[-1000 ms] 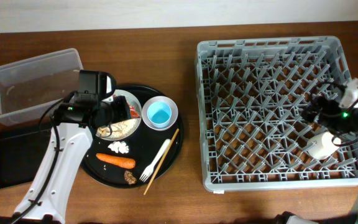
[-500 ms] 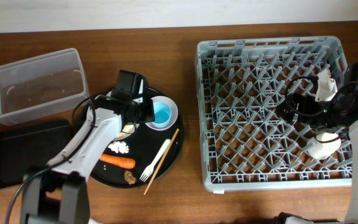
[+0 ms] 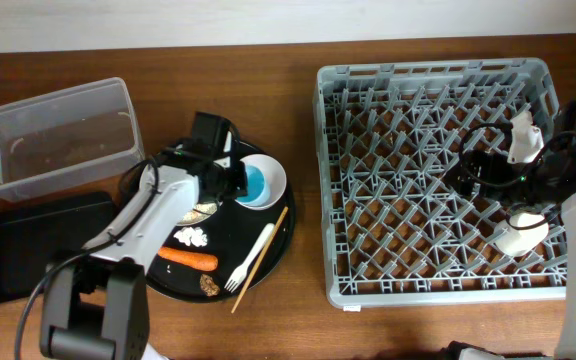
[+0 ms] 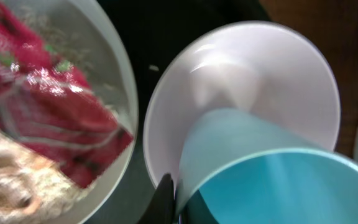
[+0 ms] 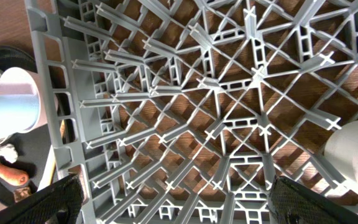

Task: Sort waste into correct bins and load items into the dishwasher rack
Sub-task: 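Grasp the light-blue cup with the left gripper and hand it to the right, then place the light-blue cup in the rack with the right gripper, then move the right gripper to the pink bowl on the tray and grasp it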

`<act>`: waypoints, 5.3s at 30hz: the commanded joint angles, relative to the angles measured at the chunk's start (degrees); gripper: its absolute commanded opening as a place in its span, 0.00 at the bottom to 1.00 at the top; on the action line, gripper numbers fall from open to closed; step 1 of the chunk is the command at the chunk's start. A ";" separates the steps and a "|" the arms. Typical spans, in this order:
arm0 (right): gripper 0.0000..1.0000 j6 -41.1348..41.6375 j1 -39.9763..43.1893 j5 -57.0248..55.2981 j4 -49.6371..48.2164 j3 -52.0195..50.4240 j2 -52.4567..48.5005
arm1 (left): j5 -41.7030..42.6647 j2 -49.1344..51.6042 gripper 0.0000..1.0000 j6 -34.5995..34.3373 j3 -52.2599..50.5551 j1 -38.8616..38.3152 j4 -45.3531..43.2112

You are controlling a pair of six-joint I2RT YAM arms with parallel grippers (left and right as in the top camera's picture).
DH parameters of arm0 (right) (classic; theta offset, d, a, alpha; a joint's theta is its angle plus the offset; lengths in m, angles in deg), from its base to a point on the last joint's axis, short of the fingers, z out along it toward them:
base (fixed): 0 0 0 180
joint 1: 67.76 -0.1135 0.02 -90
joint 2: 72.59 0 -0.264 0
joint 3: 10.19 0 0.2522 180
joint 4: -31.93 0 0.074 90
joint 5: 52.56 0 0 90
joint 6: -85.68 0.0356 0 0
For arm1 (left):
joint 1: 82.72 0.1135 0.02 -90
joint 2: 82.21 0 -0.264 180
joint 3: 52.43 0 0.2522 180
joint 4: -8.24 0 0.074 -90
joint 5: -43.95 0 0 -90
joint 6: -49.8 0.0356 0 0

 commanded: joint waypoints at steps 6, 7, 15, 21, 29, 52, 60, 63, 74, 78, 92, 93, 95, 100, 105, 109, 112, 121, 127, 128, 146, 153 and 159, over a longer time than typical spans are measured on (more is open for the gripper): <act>0.99 -9.14 -0.96 11.43 -1.40 0.70 -0.22 | 45.64 -6.91 0.00 3.52 4.74 7.02 -7.58; 0.99 -13.70 -1.57 17.88 -1.36 0.70 -0.26 | 51.41 -6.69 0.00 4.15 4.74 6.99 -9.27; 0.99 -31.80 -13.99 36.48 -0.35 0.68 -0.26 | 70.05 -6.60 0.00 8.07 4.74 2.71 -12.55; 0.99 -38.60 -23.23 36.46 -1.73 0.68 -0.26 | 74.27 -6.60 0.00 8.04 4.74 -0.22 -12.55; 0.99 -38.56 -28.06 38.82 -7.52 0.70 -0.26 | 76.22 -6.60 0.00 7.78 4.74 -0.76 -12.50; 0.53 -29.73 -29.03 37.46 -11.04 0.72 -0.26 | 58.77 -6.67 0.18 7.80 4.74 -1.27 -9.66; 0.53 -7.30 -15.45 12.50 -9.68 1.14 -0.24 | 17.20 -6.69 0.20 7.85 4.76 4.52 10.38; 0.53 1.22 -8.63 5.68 -8.24 1.60 -0.26 | 12.41 -6.69 0.19 7.87 4.76 6.78 14.36; 0.52 7.56 9.88 -9.90 -4.81 3.41 -3.02 | 11.41 -6.69 0.20 8.96 4.76 7.76 15.21; 0.52 7.80 11.13 -14.43 -2.78 7.34 -8.13 | 11.43 -6.67 0.20 8.94 4.74 7.76 15.21; 0.71 8.00 11.04 -18.80 -3.65 10.19 -22.23 | 11.02 -6.67 0.20 8.94 4.76 7.76 15.23; 0.95 7.98 11.02 -15.69 -5.55 10.19 -22.29 | 11.02 -6.67 0.20 8.94 4.76 7.76 15.21; 0.99 8.00 11.02 -12.20 -7.87 10.19 -22.29 | 11.02 -6.67 0.20 8.94 4.76 7.76 15.23; 0.99 8.02 11.04 -7.45 -9.70 10.25 -22.27 | 11.02 -6.67 0.20 8.94 4.74 7.76 15.32; 0.99 8.00 11.02 -7.43 -6.93 10.75 -20.55 | 11.02 -6.67 0.20 8.94 4.74 7.76 15.47; 0.99 7.37 10.58 -4.87 -3.65 11.96 -17.18 | 11.02 -6.67 0.21 8.94 4.74 7.76 15.58; 0.99 3.32 7.82 -1.46 -0.81 12.11 -12.83 | 11.02 -6.67 0.24 8.94 4.74 7.76 15.43; 0.99 0.00 -13.90 -2.12 2.47 11.93 -7.45 | 10.97 -6.64 0.35 8.92 4.70 7.72 11.72; 0.99 -1.05 -32.70 -3.06 -4.72 11.93 -8.72 | 2.80 -6.67 0.34 7.76 4.70 7.87 15.34; 0.99 -1.05 -35.28 -4.28 -6.49 11.93 -9.01 | 0.31 -6.67 0.35 5.97 4.70 8.04 16.50; 0.86 12.11 -52.04 -13.75 -28.96 11.93 -33.51 | -4.42 -6.67 0.40 4.11 4.70 20.72 23.69; 0.72 14.51 -52.87 -13.75 -30.47 11.93 -40.33 | -4.42 -6.67 0.40 4.11 4.70 20.72 23.67; 0.36 14.56 -53.55 -14.05 -30.75 12.09 -41.24 | -4.42 -6.67 0.40 4.11 4.70 20.72 23.54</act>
